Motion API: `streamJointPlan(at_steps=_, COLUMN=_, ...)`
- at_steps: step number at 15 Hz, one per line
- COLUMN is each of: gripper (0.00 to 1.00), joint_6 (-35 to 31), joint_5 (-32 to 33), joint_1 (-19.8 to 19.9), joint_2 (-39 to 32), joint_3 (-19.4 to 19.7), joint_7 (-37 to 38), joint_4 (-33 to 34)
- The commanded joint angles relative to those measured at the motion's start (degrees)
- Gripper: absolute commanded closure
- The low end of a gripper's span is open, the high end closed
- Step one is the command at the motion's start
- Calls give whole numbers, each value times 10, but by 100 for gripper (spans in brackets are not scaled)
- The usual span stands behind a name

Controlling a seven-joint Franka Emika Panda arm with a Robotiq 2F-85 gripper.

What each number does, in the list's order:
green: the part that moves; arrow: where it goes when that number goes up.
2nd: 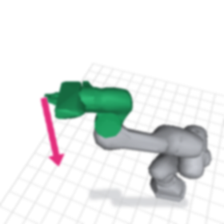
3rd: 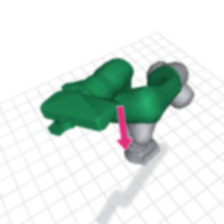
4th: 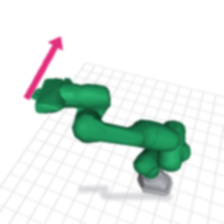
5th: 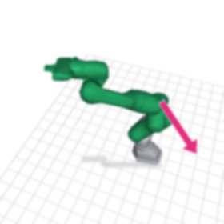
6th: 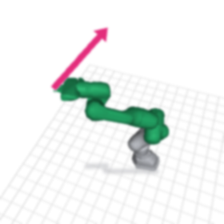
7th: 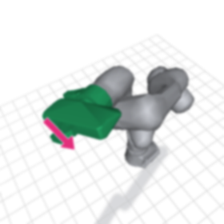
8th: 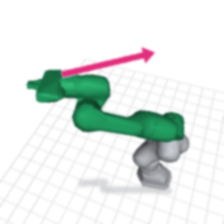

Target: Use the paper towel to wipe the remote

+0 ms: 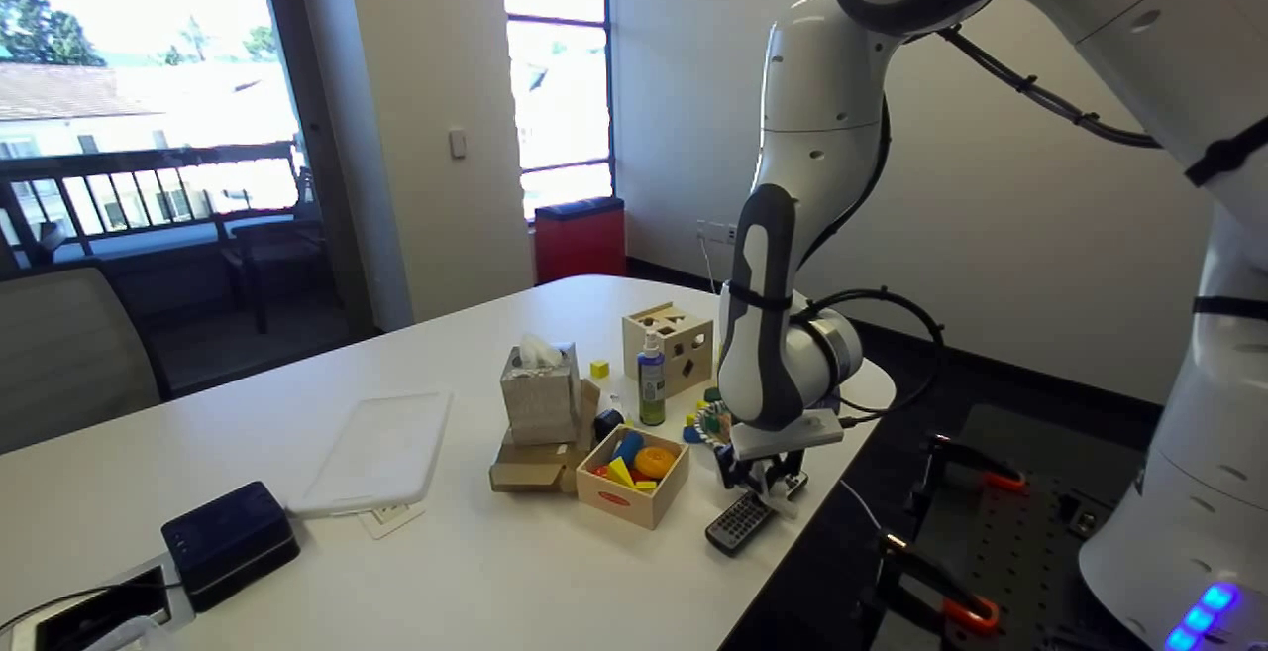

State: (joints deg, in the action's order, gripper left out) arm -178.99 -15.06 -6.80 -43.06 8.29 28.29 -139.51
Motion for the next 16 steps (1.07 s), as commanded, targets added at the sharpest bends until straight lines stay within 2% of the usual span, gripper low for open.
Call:
streamJointPlan(at_steps=1, gripper=98, joint_6=-12, joint_5=-19, joint_1=13, joint_2=13, joint_3=7, joint_7=-19, joint_4=-21)
streamJointPlan(at_steps=10, gripper=98, joint_6=-14, joint_5=-30, joint_1=15, joint_2=20, joint_3=43, joint_7=-15, joint_4=-37)
streamJointPlan(at_steps=16, gripper=98, joint_6=-11, joint_5=-28, joint_1=1, joint_2=16, joint_3=37, joint_7=-15, joint_4=-29)
